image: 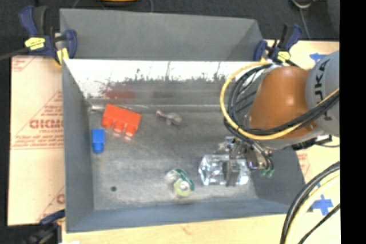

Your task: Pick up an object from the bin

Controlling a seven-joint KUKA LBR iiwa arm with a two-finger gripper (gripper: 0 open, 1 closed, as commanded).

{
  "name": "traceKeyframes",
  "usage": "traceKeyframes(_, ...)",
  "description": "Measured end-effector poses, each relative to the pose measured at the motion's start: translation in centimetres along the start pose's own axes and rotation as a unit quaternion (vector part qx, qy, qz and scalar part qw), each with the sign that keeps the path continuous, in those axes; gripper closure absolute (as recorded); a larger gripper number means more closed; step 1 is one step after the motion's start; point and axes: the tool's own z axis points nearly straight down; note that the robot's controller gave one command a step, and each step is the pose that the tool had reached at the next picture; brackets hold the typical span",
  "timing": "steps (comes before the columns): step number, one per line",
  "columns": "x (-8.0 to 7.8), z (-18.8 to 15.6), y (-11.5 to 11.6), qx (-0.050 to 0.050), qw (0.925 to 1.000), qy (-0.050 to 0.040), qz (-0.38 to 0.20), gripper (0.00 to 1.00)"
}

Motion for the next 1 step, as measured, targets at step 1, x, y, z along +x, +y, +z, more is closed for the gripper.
traceKeyframes(1,-0.11,-4.05,-0.08,0.0,1.0,-0.001,-0.001,1.0)
